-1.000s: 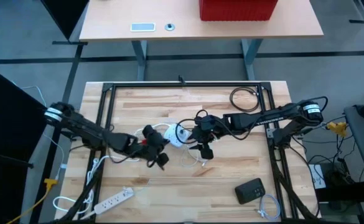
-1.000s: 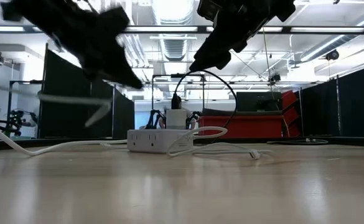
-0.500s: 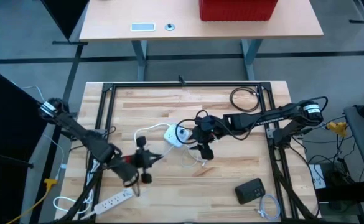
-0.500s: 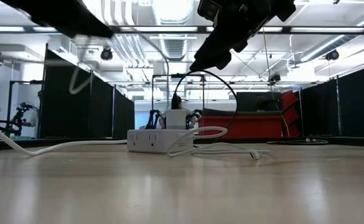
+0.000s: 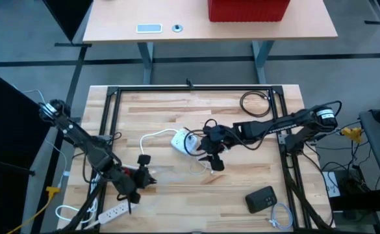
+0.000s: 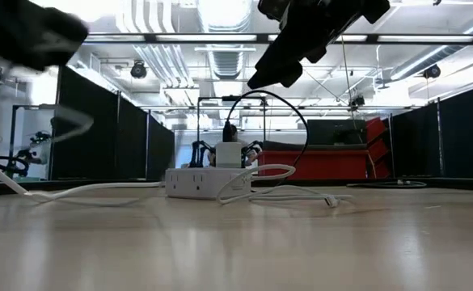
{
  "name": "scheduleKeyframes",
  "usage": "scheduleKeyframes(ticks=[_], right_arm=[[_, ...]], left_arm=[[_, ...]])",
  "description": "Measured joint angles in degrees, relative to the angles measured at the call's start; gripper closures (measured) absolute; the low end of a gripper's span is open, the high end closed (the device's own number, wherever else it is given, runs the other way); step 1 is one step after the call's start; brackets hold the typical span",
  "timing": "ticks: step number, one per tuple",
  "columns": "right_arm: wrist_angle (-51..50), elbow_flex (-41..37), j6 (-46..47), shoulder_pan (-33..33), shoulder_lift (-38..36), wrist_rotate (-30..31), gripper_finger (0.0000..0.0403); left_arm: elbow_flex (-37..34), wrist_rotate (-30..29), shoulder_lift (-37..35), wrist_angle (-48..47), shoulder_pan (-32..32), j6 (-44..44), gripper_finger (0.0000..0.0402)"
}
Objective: Insert USB
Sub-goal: Adjust the top white outlet extension
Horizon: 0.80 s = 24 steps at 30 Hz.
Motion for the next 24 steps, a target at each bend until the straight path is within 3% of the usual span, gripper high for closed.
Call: scheduleKeyframes(ticks=[3, 7, 13, 18, 24], right_arm=[[0.0, 0.0, 1.23, 0.65, 0.0, 0.06, 0.0204], [0.06, 0.0, 1.99, 0.82, 0.0, 1.66, 0.0204], [0.46, 0.0, 2.32, 0.79, 0.02, 4.57, 0.0204], [2.46, 0.0, 2.97, 0.82, 0.07, 4.52, 0.0204], [5.54, -0.02, 0.82, 0.9, 0.2, 4.56, 0.0204]], left_arm=[[0.79, 9.45, -1.36, -3.91, 0.0, -2.6, 0.0402], [1.31, 19.36, -3.01, -1.76, 0.0, -3.24, 0.0402], [1.31, 20.13, -3.32, 2.95, 0.06, -11.51, 0.0393], [1.31, 20.46, -3.21, 3.0, 0.02, -17.69, 0.036], [1.31, 27.57, -3.72, 3.15, 0.09, -20.48, 0.0304]])
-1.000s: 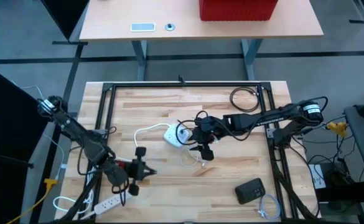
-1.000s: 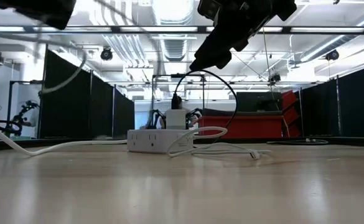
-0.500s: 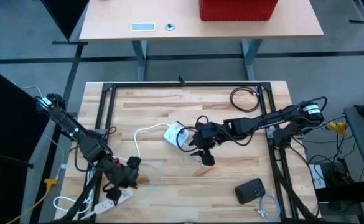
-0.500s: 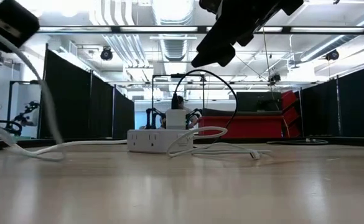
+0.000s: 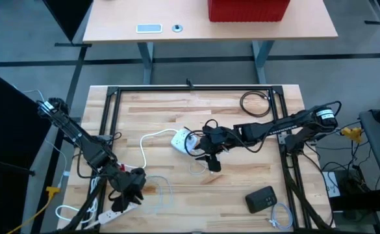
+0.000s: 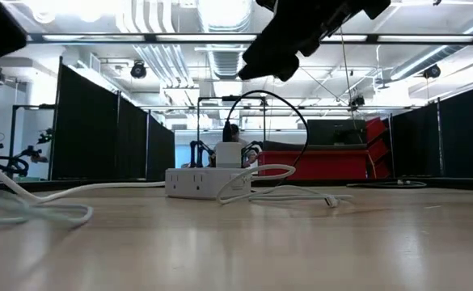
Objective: Insert USB
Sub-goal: Adjust the top white outlet extension
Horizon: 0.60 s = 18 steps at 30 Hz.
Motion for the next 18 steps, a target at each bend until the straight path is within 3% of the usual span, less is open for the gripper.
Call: scheduleKeyframes(ticks=[3, 11, 18], right_arm=[[1.94, 0.0, -1.34, 0.02, 0.0, -0.01, 0.0204], [0.05, -0.31, -1.86, 0.0, 0.27, 0.01, 0.0203], [-7.47, -1.08, 2.46, 0.3, 1.92, -0.02, 0.0204]], left_arm=[[0.0, -1.47, -0.45, -0.29, 0.76, 4.52, 0.0283], [-0.04, -23.2, -0.45, -7.17, 8.14, 9.52, 0.0277], [-0.62, -39.55, 0.13, -4.91, 15.95, 14.16, 0.0297]])
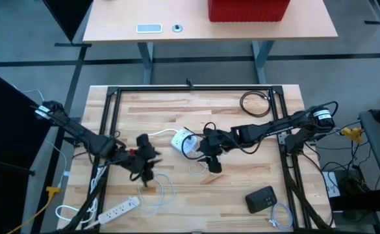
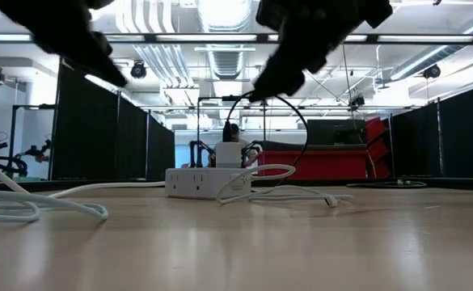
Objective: Insert USB
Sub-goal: Adjust the top white outlet extension
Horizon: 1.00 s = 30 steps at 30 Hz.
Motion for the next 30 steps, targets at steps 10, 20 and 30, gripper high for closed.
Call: scheduleKeyframes(ticks=[10, 20, 30], right_arm=[[4.87, -2.75, 5.87, 1.83, 3.75, 14.08, 0.0204], [23.35, -0.19, 4.23, 6.7, 18.23, 21.86, 0.0219], [22.12, 9.74, -7.16, 9.16, 27.42, 31.09, 0.0391]], left_arm=[[-4.25, 0.97, 6.86, 11.62, 7.17, 13.09, 0.0294], [-2.09, -0.39, -2.55, 10.85, 11.83, 20.01, 0.0342], [-2.13, -1.29, -7.94, -3.23, 12.2, 13.04, 0.0401]])
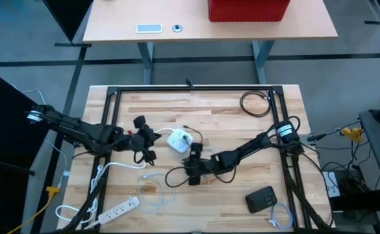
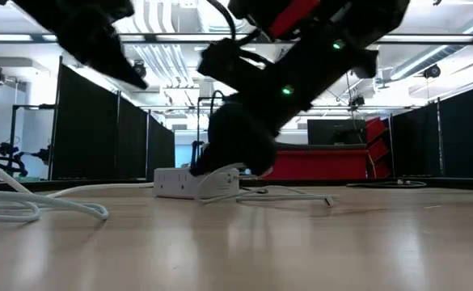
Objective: Insert USB
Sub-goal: Adjust the top white outlet extension
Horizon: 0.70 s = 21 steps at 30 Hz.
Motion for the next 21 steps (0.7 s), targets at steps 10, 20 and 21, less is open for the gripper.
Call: scheduleKeyframes(ticks=[10, 20, 21], right_arm=[[-5.3, 6.96, -4.19, -7.43, 6.58, 1.86, 0.04], [-12.51, 7.74, -8.76, -19.07, 5.64, 2.48, 0.0401], [-14.53, 7.73, -9.02, -19.92, 5.14, 2.64, 0.0401]], left_arm=[[0.0, 2.32, -1.39, -8.32, -0.22, -10.04, 0.0401], [0.43, 6.82, -4.41, -12.31, -2.26, -12.27, 0.0401], [0.49, 7.04, -5.07, -12.66, -2.64, -13.02, 0.0401]])
